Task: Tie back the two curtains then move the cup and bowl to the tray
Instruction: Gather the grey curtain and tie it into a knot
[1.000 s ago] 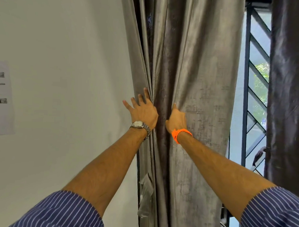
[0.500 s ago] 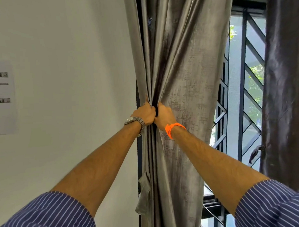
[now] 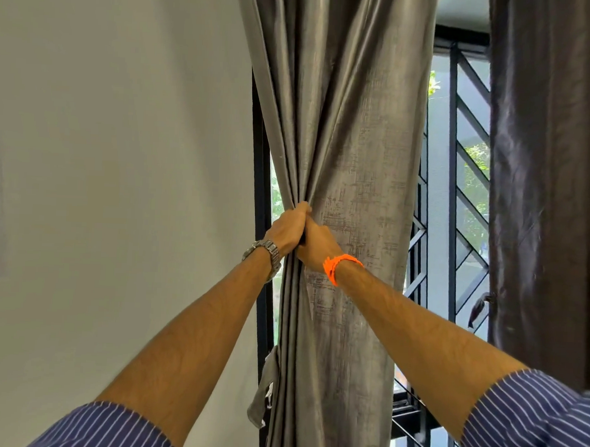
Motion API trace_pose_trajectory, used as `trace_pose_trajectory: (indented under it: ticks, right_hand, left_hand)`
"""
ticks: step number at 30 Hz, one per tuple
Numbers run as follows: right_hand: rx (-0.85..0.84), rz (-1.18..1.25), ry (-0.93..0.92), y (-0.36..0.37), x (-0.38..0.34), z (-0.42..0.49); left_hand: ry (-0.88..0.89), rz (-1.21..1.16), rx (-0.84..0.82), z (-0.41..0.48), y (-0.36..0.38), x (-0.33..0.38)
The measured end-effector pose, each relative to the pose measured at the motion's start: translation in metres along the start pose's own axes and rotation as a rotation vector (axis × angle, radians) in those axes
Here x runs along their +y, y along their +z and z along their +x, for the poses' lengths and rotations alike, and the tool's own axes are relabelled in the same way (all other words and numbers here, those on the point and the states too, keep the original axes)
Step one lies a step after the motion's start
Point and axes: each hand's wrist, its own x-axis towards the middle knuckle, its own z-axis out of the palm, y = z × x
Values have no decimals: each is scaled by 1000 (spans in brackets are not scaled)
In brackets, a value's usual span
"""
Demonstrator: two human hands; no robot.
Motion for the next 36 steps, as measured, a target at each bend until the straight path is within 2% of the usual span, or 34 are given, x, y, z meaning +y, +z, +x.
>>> trace_pose_trajectory:
  ticks: [4,5,7,10,17,22,29,36]
  right_hand:
    - [57,-149,100,12,5,10]
    - [-2,-165,86,7,7,7]
    - [-87,-132,26,1,15,3]
    - [-64,-26,18,-3,32,-2]
    - [-80,133,15,-14,53,-7]
    - [47,93,85,-32,75,-4]
    - [189,69,289,-63,128,0]
    - [418,-30,404,-87,179,-11]
  left_hand:
    - [8,177,97,2,10,4]
    - [10,225,131,4,13,5]
    - [34,322,207,5,19,7]
    - [77,423,291,4,25,13]
    - [169,592,343,7,35,13]
    - [198,626,323,12,40,11]
    - [187,592,292,29,60,14]
    - [192,614,282,42,85,15]
